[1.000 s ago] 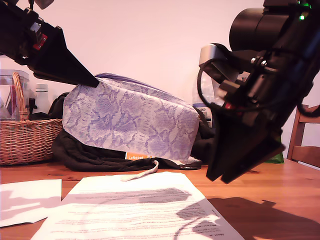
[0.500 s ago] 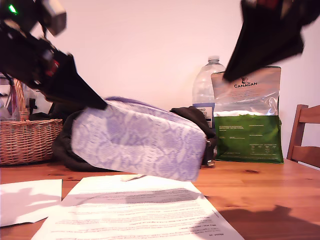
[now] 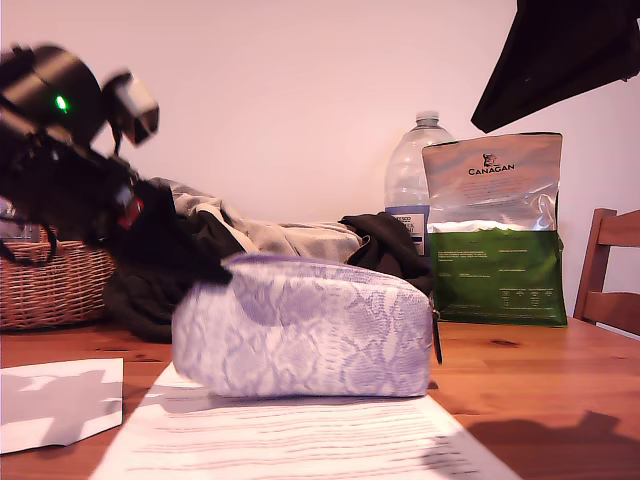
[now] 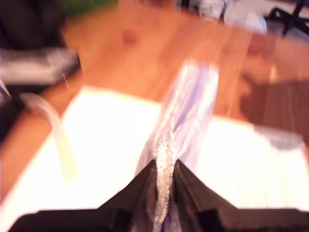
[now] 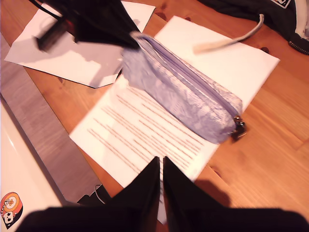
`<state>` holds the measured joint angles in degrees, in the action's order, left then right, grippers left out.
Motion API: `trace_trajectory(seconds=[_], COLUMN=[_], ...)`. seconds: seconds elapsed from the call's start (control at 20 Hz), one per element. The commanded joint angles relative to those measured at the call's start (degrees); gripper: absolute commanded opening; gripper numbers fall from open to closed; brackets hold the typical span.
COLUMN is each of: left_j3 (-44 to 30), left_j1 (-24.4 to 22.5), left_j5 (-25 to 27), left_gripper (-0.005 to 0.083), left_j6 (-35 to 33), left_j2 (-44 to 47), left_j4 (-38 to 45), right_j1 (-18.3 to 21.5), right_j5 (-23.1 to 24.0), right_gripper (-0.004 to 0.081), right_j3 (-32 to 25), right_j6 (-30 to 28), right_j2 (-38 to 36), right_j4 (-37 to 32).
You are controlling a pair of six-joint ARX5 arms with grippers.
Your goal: Open the zipper in the zip bag in front of you
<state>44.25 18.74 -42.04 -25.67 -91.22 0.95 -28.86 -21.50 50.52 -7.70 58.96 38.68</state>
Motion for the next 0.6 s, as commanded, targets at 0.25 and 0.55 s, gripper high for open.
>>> trace_trajectory(seconds=[0.25, 0.55], left_j3=[0.24, 0.26], left_j1=[0.72, 0.72], left_j5=[0.5, 1.79], left_gripper=[0.032, 0.041], left_j6=[-0.5, -4.37], left_j2=[0.24, 6.19], left_j4=[0.76, 0.37], right_j1=[0.15, 0.17], right_j5=[0.02, 0.04], right_gripper=[-0.0013, -0.0013], right_j3=[0.24, 0.24], right_j6=[0.17, 0.2], right_j2=[-0.02, 0.0], right_j4=[-2.05, -2.45])
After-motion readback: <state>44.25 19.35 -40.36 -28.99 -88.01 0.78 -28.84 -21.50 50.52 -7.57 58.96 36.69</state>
